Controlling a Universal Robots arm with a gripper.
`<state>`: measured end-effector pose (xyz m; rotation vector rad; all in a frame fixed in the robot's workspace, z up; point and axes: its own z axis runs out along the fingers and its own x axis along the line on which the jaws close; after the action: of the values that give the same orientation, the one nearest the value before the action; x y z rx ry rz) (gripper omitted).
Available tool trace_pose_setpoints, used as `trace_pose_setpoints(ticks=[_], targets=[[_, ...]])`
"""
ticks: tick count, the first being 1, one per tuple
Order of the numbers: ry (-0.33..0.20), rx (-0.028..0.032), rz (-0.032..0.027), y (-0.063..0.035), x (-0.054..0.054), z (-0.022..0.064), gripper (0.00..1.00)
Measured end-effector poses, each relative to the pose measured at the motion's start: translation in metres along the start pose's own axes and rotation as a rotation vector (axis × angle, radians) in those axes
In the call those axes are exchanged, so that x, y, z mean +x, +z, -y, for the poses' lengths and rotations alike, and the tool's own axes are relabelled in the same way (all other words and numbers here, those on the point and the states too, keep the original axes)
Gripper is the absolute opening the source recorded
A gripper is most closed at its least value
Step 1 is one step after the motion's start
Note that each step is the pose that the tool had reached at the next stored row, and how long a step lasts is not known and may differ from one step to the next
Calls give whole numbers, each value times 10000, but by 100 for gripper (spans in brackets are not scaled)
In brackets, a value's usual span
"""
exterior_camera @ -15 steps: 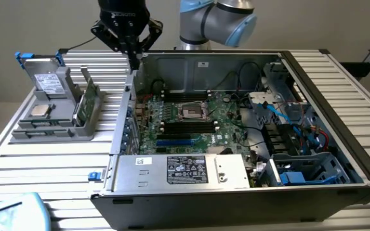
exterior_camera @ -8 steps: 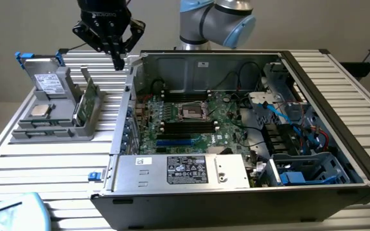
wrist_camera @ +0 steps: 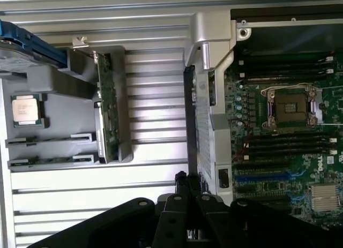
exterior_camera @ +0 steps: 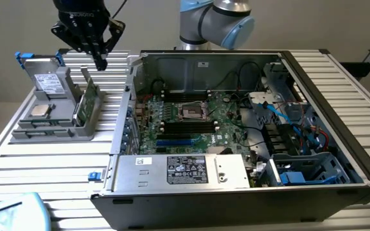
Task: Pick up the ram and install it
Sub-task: 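Reach for the ram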
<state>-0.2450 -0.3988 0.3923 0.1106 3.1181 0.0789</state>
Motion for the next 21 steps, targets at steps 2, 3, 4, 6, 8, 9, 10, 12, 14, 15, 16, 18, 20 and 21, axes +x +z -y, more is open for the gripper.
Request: trace_pose_setpoints(ticks=[2,3,4,6,8,9,10,12,14,15,16,18,20,21], targets=[[-2,-3,0,-1,91,7,11],[-1,-4,1,-1,137,10,11],[-1,-4,1,-1,183,13,11],[-1,-5,1,-2,276,20,11],[-1,-6,0,-3,365,26,11],[-1,-5,0,-3,407,29,11],[-1,-5,-3,-3,444,32,11],[1,-4,-23,-2,513,37,11],[2,-1,-71,-2,577,42,11],[3,2,-100,-1,610,44,11],[6,4,-136,-1,645,47,11],[10,9,-209,-1,709,51,11],[15,12,-293,-2,777,56,11],[16,13,-338,-2,809,59,11]])
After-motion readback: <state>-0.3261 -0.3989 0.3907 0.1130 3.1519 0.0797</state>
